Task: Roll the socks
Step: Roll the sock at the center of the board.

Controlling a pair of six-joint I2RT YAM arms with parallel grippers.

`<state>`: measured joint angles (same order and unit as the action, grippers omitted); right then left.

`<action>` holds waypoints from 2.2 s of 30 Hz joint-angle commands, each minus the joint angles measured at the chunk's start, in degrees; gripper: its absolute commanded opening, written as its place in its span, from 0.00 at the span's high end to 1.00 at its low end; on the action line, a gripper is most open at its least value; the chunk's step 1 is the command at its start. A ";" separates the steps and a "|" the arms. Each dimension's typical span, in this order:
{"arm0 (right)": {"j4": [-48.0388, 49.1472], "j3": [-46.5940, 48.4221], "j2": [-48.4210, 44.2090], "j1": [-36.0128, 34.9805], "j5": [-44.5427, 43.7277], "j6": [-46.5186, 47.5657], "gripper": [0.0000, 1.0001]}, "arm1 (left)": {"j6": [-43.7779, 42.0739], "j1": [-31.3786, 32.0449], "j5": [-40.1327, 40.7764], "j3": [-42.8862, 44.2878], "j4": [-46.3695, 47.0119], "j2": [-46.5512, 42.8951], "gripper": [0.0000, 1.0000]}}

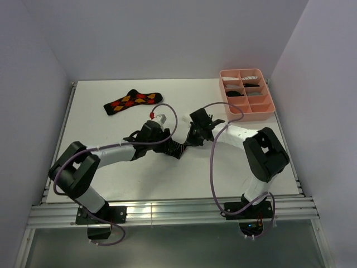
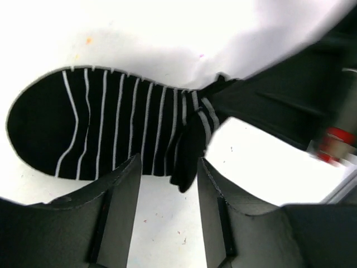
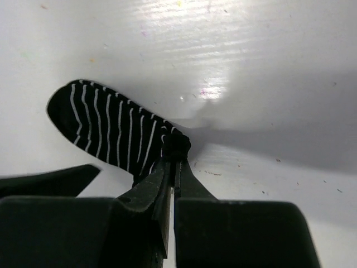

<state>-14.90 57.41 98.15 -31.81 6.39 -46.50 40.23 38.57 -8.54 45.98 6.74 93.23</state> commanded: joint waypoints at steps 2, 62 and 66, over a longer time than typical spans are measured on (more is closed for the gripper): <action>-10.41 4.73 3.27 -0.88 -2.44 1.50 1.00 | -8.14 6.95 15.45 -0.97 0.46 -5.69 0.50; -10.77 5.79 8.38 -0.88 3.27 0.62 1.00 | -16.86 27.88 42.73 6.67 -6.56 12.94 0.63; -7.35 4.21 7.23 -0.88 5.29 0.27 1.00 | -15.01 25.78 41.67 6.32 -8.76 12.85 0.73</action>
<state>-24.27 64.05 105.45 -32.34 10.57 -45.63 22.04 66.08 34.94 52.53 3.99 104.12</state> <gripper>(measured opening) 0.026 0.299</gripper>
